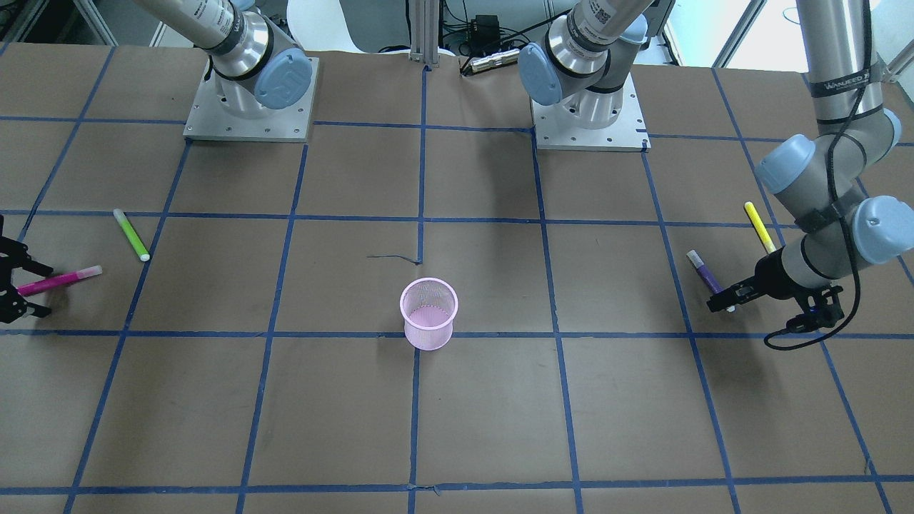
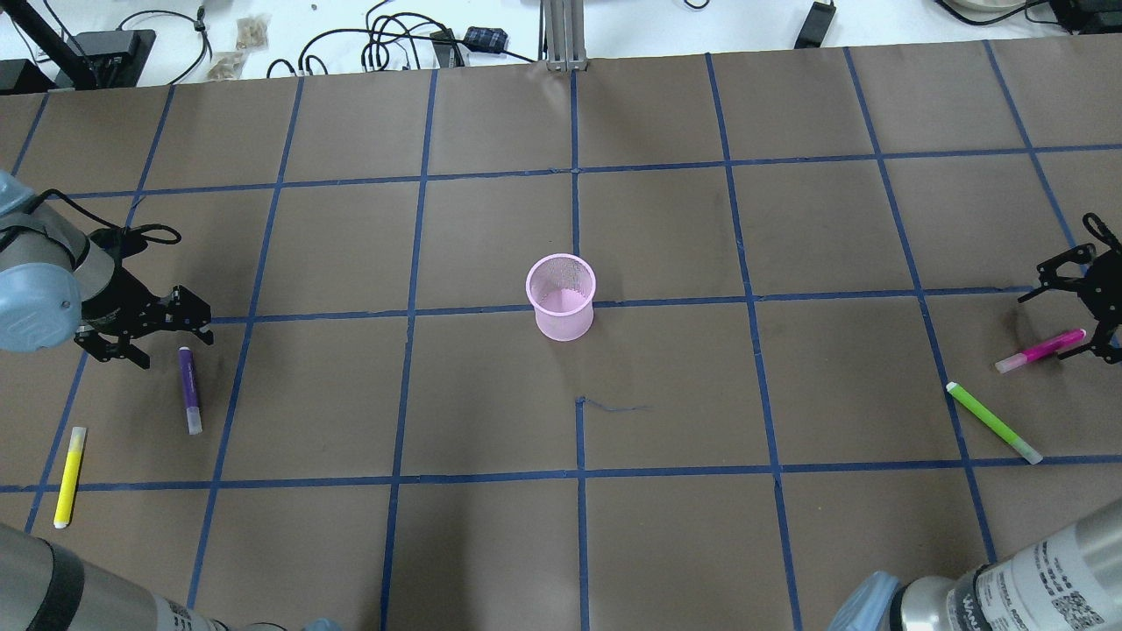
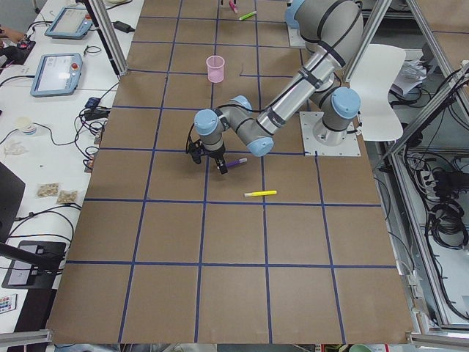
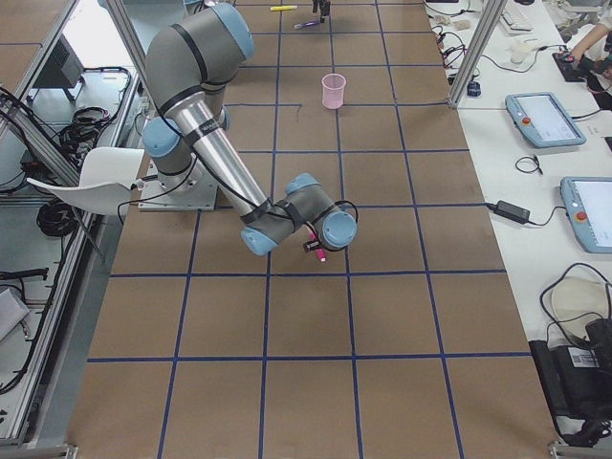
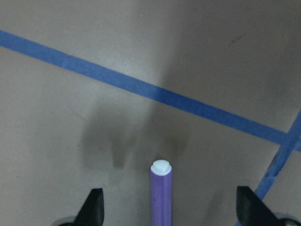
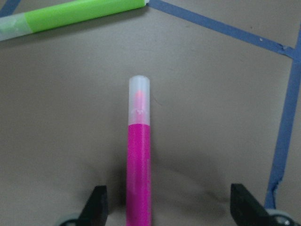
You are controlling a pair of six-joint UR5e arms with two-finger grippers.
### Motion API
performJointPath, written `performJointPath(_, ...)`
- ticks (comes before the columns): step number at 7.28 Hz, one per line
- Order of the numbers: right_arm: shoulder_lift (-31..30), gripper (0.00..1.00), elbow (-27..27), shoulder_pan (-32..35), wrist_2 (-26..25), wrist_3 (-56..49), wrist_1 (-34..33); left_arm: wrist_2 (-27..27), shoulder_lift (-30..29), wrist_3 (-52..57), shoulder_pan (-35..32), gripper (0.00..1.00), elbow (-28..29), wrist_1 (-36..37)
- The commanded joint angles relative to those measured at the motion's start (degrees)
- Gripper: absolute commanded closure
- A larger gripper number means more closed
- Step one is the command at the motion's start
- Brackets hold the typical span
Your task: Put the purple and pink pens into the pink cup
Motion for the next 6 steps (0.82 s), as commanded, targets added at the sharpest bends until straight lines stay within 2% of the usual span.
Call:
performJointPath(1,0.54,0.11,-0.30,-0.30,-0.83,-0.20,1.48,0.05,-0.73,0.18,0.00,0.16,-0.01,0.01)
performJointPath(3,0.36,0.31,-0.30,-1.00,-0.75,-0.28,1.57,0.05,-1.34,-0.26,0.00,0.22,0.51,0.01)
performJointPath(4,0.36,0.34,-0.39,-1.79,-0.66,-0.20,2.18,-0.04,-1.43,-0.44,0.00,0.47,0.61,0.09)
performJointPath(5,0.28,0.37,-0.30,-1.97,-0.57,-0.20,2.36,-0.04,-1.43,-0.53,0.00,0.63,0.61,0.10)
performJointPath(6,0.19,0.41,-0.30,-1.97,-0.23,-0.20,2.36,-0.04,-1.43,-0.53,0.00,0.74,0.61,0.10)
